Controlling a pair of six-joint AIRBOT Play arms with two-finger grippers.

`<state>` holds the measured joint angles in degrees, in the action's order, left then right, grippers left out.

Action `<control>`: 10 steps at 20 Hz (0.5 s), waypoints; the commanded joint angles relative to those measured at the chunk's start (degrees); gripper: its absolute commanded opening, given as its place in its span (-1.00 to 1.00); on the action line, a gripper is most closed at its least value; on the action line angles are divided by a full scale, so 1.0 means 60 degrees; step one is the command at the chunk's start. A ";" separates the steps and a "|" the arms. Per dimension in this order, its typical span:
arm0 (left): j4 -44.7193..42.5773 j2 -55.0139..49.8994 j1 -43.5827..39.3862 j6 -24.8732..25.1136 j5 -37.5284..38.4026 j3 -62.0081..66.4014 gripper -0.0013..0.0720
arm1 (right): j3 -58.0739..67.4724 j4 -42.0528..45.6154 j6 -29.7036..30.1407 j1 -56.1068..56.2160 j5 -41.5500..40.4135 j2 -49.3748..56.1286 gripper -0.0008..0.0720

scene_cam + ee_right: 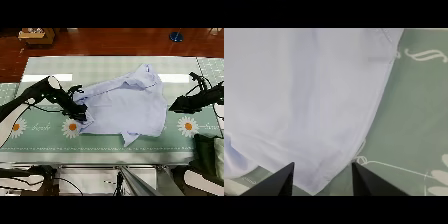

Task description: Fold the shirts.

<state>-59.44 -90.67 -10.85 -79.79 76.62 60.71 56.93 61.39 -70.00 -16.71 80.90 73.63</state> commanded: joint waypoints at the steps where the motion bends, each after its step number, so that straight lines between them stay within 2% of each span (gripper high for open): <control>1: 0.0098 -0.0022 -0.0029 0.0131 0.0240 0.0142 -0.85 | -0.0004 0.0015 0.0000 -0.0004 0.0040 -0.0007 0.25; 5: 0.0087 0.0732 0.0066 0.0364 0.0805 0.0375 -0.91 | -0.0007 0.0448 0.0000 -0.0004 0.0331 -0.0007 0.26; 6: 0.0076 0.0991 0.0138 0.0364 0.0801 0.0375 -0.91 | -0.0044 0.0525 0.0000 -0.0004 0.0331 -0.0007 0.36; 7: 0.0069 0.1209 0.0219 0.0361 0.0809 0.0375 -0.91 | -0.0171 0.0521 0.0000 -0.0004 0.0335 -0.0007 0.36; 8: 0.0069 0.1395 0.0299 0.0361 0.0816 0.0375 -0.91 | -0.0379 0.0517 0.0000 -0.0004 0.0339 -0.0007 0.47; 10: 0.0069 0.1610 0.0419 0.0361 0.0820 0.0372 -0.91 | -0.1056 0.0546 0.0007 -0.0004 0.0372 -0.0007 0.48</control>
<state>-59.00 -83.42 -9.28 -77.82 81.01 62.81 53.98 63.96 -69.97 -16.71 82.63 73.58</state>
